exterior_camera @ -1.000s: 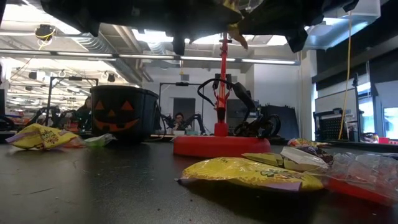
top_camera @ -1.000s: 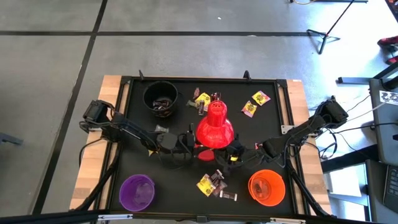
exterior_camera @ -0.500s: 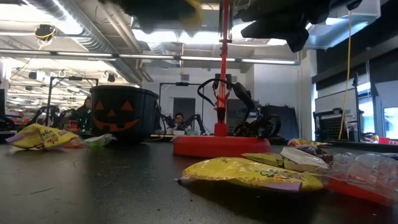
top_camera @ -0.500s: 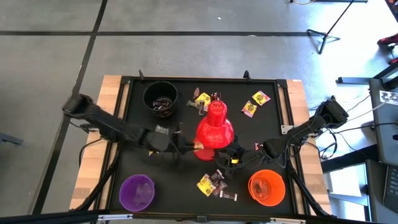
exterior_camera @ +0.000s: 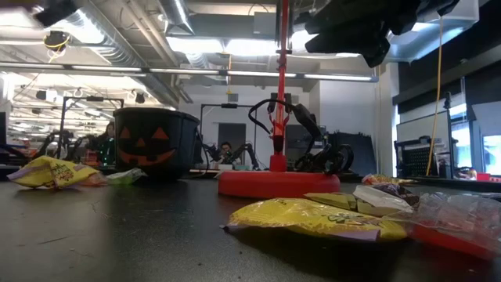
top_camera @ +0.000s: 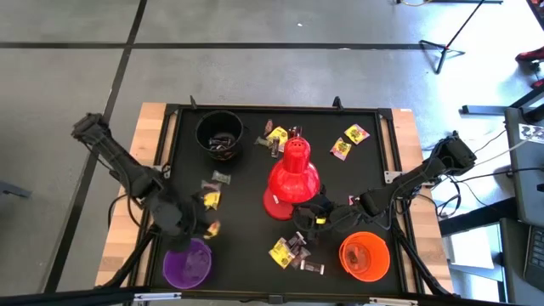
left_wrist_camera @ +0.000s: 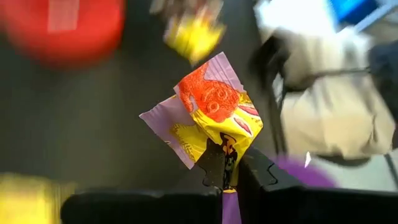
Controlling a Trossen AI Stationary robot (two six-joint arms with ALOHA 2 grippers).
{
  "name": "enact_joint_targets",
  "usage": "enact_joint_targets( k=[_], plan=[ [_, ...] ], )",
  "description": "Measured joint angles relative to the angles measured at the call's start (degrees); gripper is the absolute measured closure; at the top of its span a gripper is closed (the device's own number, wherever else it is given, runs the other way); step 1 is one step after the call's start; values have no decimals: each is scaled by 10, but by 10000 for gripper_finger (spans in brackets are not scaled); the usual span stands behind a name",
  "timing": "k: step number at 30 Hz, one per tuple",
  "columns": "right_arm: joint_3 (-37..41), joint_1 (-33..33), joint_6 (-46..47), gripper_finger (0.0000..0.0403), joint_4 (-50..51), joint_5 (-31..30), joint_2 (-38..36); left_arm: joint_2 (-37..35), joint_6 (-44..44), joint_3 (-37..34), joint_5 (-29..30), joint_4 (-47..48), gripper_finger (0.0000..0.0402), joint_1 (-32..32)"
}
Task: Organize candy in baskets
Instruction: Put the yellow candy into the violet bucket
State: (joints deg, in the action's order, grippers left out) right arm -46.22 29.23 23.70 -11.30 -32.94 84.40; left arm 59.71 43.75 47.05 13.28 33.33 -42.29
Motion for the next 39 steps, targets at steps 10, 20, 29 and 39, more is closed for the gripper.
enact_joint_targets(
  k=[10, 20, 29, 39],
  plan=[
    [0, 0, -2, 249, 9, -11, 0, 2, 234, 0, -38, 76, 398, -88],
    [0, 0, -2, 249, 9, -11, 1, 3, 294, 0, -17, 62, 398, -127],
    [0, 0, 0, 249, 9, -16, 1, 42, 210, 0, -18, -80, 398, -153],
    [0, 0, 5, 249, 9, -22, 1, 118, 303, 0, -38, -45, 382, -163]
  ],
)
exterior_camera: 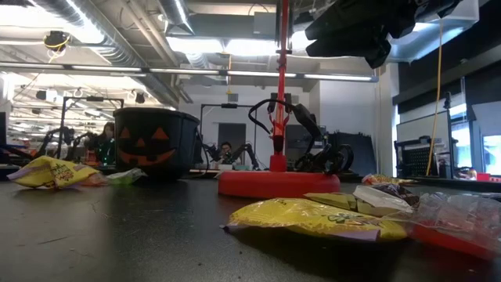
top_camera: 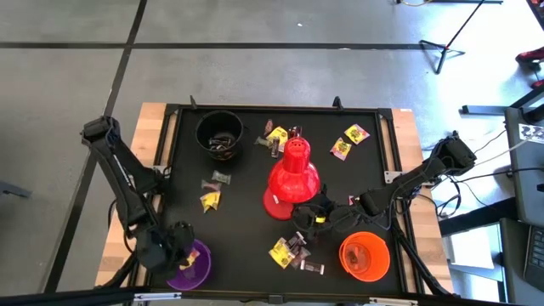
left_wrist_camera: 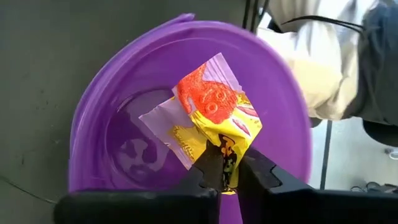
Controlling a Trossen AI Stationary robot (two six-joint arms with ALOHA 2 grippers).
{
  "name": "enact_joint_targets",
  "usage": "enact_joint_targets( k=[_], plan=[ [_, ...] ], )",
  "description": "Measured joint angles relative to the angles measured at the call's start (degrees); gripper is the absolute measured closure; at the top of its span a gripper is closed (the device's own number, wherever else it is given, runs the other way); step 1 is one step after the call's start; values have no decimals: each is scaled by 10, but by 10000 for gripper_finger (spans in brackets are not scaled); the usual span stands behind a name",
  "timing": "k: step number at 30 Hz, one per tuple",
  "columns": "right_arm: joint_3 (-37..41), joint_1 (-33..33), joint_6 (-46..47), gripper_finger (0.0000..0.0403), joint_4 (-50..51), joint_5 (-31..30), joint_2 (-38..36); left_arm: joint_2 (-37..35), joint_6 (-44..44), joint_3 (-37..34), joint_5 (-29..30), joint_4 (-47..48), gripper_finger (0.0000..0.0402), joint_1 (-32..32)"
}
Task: Organize candy in baskets
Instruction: Put the yellow candy into the violet bucket, then put the brown chocolate bar into the black bucket
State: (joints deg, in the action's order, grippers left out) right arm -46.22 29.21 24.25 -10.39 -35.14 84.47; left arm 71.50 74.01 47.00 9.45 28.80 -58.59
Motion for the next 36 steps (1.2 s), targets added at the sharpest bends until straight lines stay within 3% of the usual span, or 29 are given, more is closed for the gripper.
enact_joint_targets(
  k=[11, 15, 18, 23, 29, 32, 36],
  plan=[
    [0, 0, -5, 249, 0, -4, 0, 12, -33, 0, 38, -28, 292, 1],
    [0, 0, -7, 249, 0, -5, 0, -2, -39, 0, 14, -28, 282, 7],
    [0, -1, -7, 249, 0, -5, 0, -23, -62, 0, 44, -34, 281, 7],
    [0, -1, -9, 249, 0, -27, 0, -70, -228, 0, 153, -73, 281, 7],
    [0, -4, -15, 249, 27, -49, -17, -110, -517, 0, 323, -161, 281, 8],
    [0, -10, 11, 249, 74, -54, -35, -123, -633, 0, 344, -200, 281, 20],
    [-1, -17, 64, 249, 180, -53, -64, -142, -712, 0, 313, -209, 281, 52]
  ],
)
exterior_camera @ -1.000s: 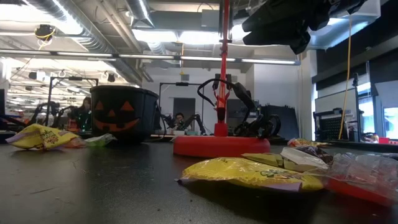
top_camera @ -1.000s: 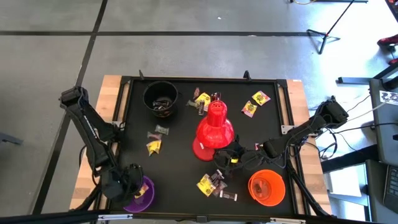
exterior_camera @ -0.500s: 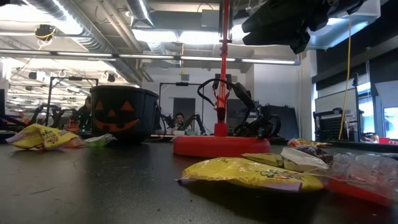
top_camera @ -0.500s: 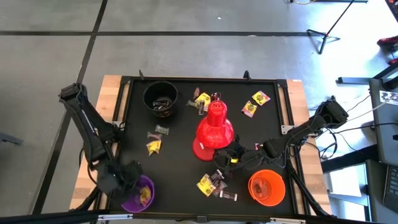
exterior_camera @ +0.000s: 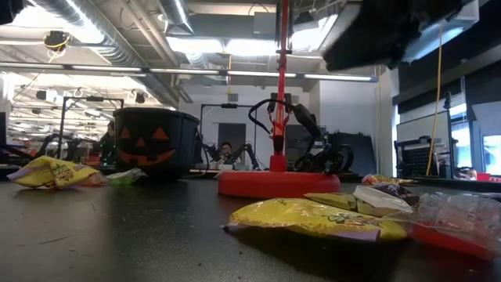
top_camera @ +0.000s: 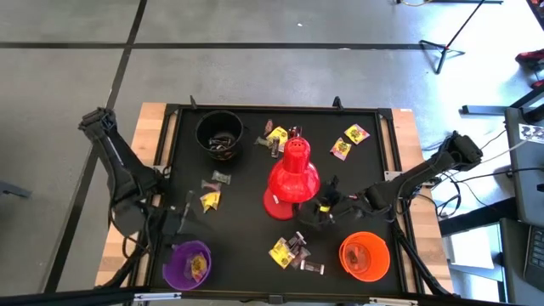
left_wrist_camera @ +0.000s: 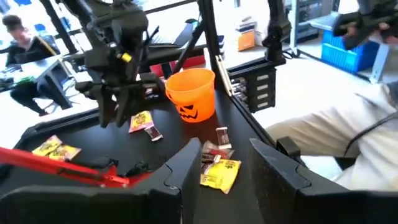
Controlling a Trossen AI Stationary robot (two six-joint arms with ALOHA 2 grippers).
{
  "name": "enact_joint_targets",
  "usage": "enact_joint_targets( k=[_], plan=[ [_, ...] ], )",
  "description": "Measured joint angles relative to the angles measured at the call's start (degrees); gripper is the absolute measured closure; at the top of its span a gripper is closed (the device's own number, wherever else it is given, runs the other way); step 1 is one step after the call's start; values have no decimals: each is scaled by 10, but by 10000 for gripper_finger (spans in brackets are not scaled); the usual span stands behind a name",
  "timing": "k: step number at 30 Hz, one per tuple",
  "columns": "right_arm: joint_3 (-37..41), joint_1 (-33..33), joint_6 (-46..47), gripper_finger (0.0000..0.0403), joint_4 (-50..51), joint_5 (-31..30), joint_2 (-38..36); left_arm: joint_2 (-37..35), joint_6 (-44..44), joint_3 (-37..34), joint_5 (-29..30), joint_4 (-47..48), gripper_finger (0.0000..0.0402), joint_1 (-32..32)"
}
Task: Organize candy in baskets
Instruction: Put the brown chocolate bar into the black bucket
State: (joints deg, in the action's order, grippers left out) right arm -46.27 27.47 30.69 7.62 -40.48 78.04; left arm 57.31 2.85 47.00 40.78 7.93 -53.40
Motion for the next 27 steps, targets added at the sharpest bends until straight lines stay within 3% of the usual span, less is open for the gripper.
enact_joint_targets(
  k=[5, 10, 19, 27],
  plan=[
    [0, -2, 35, 249, 132, 55, -19, -16, -19, 0, -88, 1, 283, 65],
    [0, -1, 53, 249, 208, 178, -19, -38, -49, -31, -183, -16, 294, 133],
    [0, -1, 97, 249, 296, 286, -19, -104, -91, -168, -341, -233, 300, 248],
    [19, -1, 107, 247, 326, 321, -19, -110, -43, -251, -359, -344, 301, 289]
  ],
)
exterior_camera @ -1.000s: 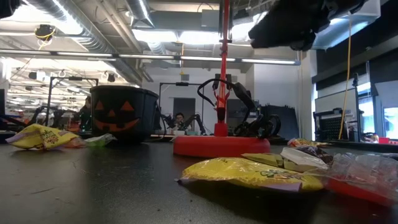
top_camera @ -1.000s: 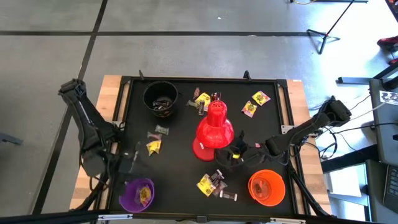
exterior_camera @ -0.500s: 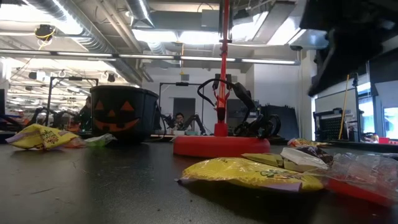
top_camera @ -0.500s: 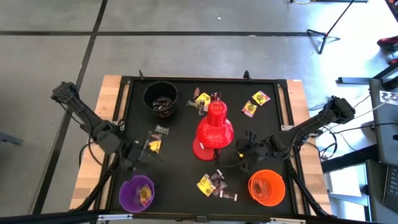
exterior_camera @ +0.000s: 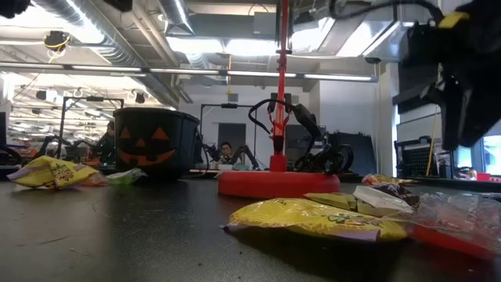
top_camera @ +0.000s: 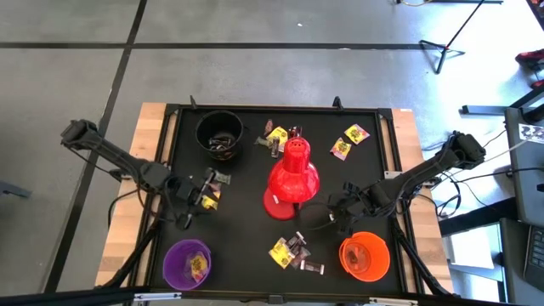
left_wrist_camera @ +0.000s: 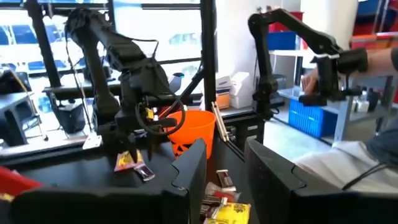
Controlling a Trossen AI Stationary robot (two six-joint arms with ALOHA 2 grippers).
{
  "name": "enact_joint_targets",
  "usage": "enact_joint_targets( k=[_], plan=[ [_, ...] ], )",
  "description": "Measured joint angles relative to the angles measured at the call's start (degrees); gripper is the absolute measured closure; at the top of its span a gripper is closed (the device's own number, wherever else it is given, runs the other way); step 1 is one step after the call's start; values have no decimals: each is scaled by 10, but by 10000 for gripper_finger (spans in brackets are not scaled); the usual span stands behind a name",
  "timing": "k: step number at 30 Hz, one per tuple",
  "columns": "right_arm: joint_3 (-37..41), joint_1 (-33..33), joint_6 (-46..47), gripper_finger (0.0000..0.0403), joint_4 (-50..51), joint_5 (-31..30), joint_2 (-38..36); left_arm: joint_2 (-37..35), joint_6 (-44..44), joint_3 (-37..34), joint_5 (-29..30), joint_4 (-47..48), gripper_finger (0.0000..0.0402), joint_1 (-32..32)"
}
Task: Organize candy in baskets
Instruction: Put the brown chocolate bar into the black bucket
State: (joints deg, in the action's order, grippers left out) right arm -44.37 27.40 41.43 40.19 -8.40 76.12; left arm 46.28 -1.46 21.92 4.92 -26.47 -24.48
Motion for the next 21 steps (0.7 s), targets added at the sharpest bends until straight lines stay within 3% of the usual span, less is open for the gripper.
enact_joint_targets(
  k=[9, 15, 21],
  plan=[
    [56, -1, 28, 184, -47, 47, -2, 2, 44, -20, 28, -28, 301, 3],
    [61, 0, 1, 145, -48, 5, 0, 2, 44, -20, 35, -28, 301, 3],
    [60, 0, -1, 147, -36, -18, 0, 2, 44, -21, 40, -28, 301, 3]
  ],
)
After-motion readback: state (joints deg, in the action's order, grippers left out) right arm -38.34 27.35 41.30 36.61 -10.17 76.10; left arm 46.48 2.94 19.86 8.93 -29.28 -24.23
